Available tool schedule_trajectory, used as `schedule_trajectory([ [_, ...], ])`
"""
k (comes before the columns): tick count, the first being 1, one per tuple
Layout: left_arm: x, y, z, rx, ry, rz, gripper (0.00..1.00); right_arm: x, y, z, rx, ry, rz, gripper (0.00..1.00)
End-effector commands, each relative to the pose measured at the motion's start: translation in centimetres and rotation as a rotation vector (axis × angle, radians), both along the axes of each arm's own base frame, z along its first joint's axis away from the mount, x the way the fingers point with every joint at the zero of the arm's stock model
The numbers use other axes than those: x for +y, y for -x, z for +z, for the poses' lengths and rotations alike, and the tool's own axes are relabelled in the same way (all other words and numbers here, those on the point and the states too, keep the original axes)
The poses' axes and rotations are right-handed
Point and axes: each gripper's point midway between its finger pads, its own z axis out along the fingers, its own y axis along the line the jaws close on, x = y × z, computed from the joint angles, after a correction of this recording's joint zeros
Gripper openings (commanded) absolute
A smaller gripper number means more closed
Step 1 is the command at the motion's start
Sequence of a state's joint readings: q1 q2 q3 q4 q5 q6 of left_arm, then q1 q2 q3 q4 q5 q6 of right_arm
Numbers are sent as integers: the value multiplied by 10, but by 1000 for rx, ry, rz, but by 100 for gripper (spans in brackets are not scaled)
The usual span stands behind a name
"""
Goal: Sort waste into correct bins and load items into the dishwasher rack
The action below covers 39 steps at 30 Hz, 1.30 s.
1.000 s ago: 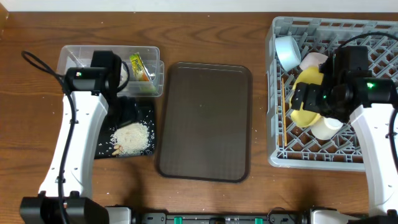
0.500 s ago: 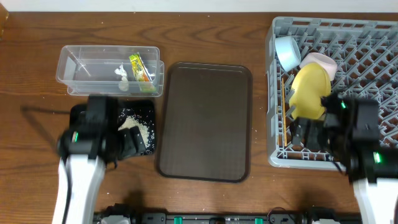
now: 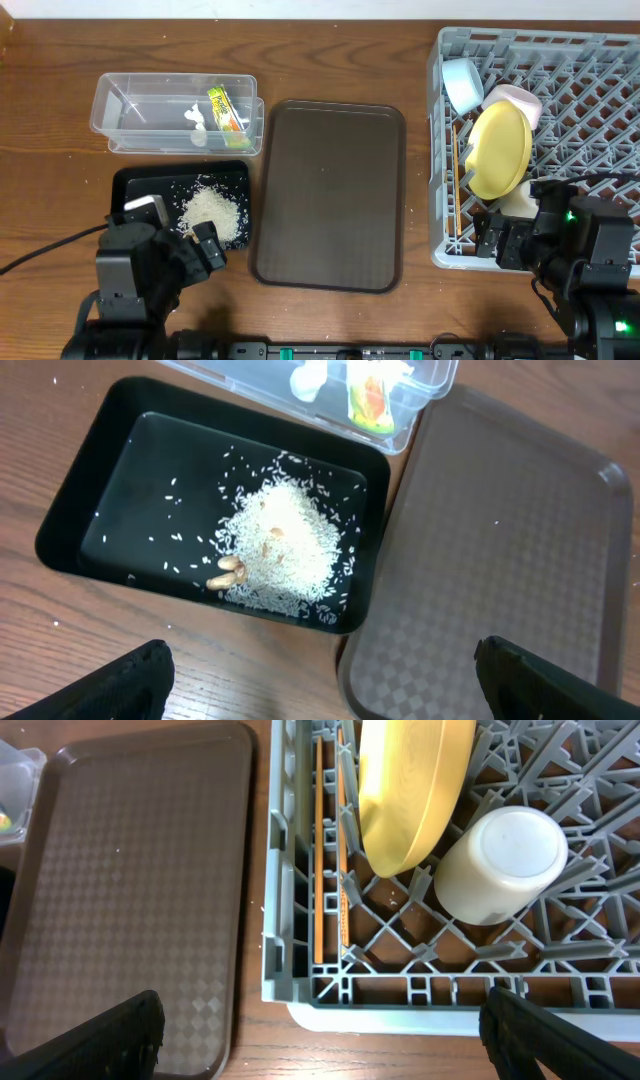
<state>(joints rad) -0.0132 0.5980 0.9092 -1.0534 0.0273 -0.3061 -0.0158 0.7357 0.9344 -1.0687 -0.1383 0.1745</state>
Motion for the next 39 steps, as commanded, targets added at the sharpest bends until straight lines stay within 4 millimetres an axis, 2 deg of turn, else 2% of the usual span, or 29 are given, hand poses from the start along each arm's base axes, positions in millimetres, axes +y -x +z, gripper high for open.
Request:
schedule_trajectory([
  [1,-1,1,-2,4,-2,-14,99,-3,1,-3,6,13,-5,99],
  [16,-1,1,-2,4,-2,-14,99,-3,1,-3,5,12,-5,99],
  [18,-1,1,-3,5,-2,-14,99,-11,3,-5,11,80,6,99],
  [22,-1,1,-3,5,-2,-14,99,-27,18,-12,56,181,-18,99],
  [25,-1,1,-3,5,-2,-14,99,-27,14,-2,-39,208,-18,99],
  [30,-1,1,-3,5,-2,-14,99,-3,1,21,-375,206,82,99],
  [34,-1,1,-3,5,-2,-14,99,5,1,22,-558,178,94,99],
  [39,-1,1,-3,5,-2,-14,99,4,-1,21,-732,162,70,99],
])
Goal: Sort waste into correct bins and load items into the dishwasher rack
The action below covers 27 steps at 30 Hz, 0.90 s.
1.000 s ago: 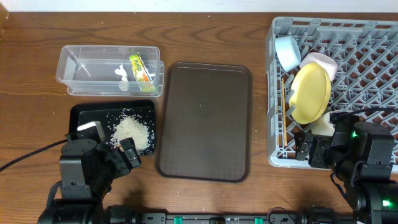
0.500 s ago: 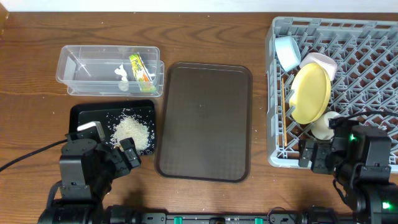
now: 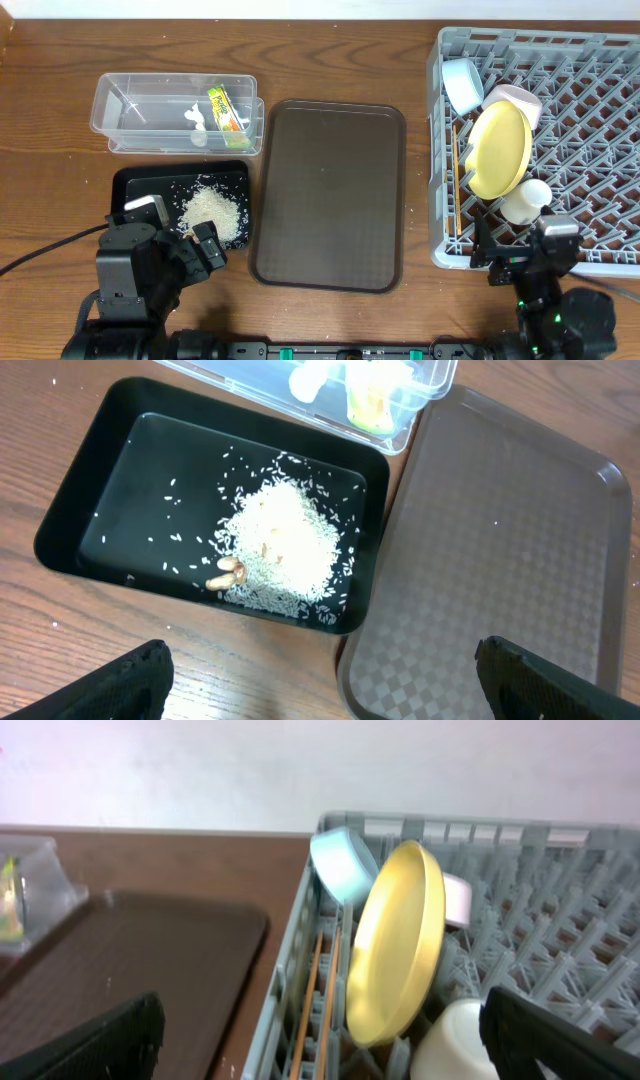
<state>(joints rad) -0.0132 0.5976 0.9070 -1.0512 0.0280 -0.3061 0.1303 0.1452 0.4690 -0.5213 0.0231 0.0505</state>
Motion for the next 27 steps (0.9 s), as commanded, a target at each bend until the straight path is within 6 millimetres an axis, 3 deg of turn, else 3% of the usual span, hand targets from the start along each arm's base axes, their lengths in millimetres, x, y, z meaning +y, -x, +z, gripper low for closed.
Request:
schedule_trajectory([
  [1,-1,1,-2,5,-3,-14,99,1,-1,-6,-77,5,5,99],
  [11,-1,1,-2,5,-3,-14,99,-12,-27,-36,-201,-6,-53,99],
  [17,-1,1,-2,5,-2,-14,99,-5,-33,-80,-130,-14,11,99],
  [27,-1,1,-2,5,-2,-14,99,-5,-34,-80,-130,-14,13,99],
])
